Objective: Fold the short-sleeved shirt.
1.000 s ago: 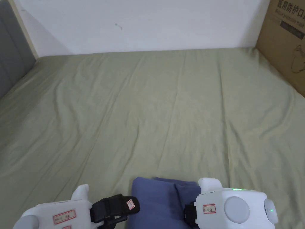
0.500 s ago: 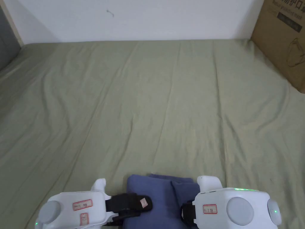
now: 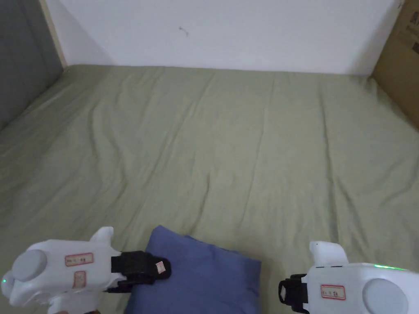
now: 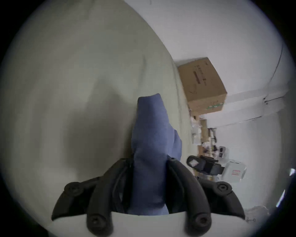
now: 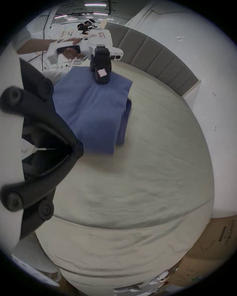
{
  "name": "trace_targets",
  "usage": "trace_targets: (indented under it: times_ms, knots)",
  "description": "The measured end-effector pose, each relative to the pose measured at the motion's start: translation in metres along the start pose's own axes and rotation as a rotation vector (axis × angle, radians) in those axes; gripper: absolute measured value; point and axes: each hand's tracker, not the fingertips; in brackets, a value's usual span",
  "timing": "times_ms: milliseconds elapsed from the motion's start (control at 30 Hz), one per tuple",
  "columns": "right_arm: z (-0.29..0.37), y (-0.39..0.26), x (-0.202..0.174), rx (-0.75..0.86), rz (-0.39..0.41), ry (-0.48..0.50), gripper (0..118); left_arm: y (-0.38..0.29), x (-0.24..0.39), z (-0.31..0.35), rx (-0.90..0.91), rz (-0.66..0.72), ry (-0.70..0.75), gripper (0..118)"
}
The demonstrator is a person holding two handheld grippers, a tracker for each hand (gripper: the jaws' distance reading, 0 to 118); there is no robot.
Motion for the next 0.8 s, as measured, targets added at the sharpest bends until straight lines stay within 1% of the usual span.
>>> trace_targets:
  times_ms: [133, 200, 300, 333, 400, 500, 567, 600, 633, 700, 733, 800]
  knots:
    - [-0.006, 0.006, -0.003, -0.002, 0.003, -0.007, 0, 0.035, -0.022, 0.064, 0.034, -0.034, 0.233, 31]
    - [-0.009, 0.007, -0.003, -0.008, -0.001, -0.004, 0, 0.050, -0.035, 0.094, 0.048, -0.031, 0.357, 31]
    - [-0.015, 0.009, -0.002, -0.023, -0.005, -0.009, 0, 0.068, -0.050, 0.130, 0.070, -0.013, 0.493, 30]
    - [-0.017, 0.010, -0.002, -0.027, -0.003, -0.015, 0, 0.073, -0.054, 0.140, 0.083, 0.000, 0.545, 30]
    - [-0.021, 0.011, -0.003, -0.039, 0.003, -0.021, 0, 0.085, -0.059, 0.156, 0.088, -0.029, 0.698, 30]
    - [-0.026, 0.012, -0.004, -0.048, 0.003, -0.022, 0, 0.098, -0.068, 0.172, 0.102, -0.057, 0.882, 30]
    - [-0.029, 0.013, -0.005, -0.053, 0.006, -0.018, 0, 0.102, -0.073, 0.174, 0.114, -0.083, 0.949, 31]
    - [-0.031, 0.013, -0.006, -0.057, 0.008, -0.019, 0, 0.100, -0.076, 0.172, 0.105, -0.068, 0.966, 35]
    - [-0.032, 0.012, -0.007, -0.060, 0.011, -0.019, 0, 0.102, -0.079, 0.171, 0.116, -0.052, 0.994, 54]
    - [-0.032, 0.011, -0.009, -0.065, 0.018, -0.016, 0, 0.097, -0.076, 0.168, 0.143, -0.062, 1.049, 97]
    - [-0.032, 0.011, -0.009, -0.066, 0.023, -0.012, 0, 0.095, -0.074, 0.169, 0.155, -0.069, 1.029, 109]
    - [-0.032, 0.009, -0.008, -0.068, 0.026, -0.009, 0, 0.092, -0.064, 0.173, 0.213, -0.065, 0.971, 108]
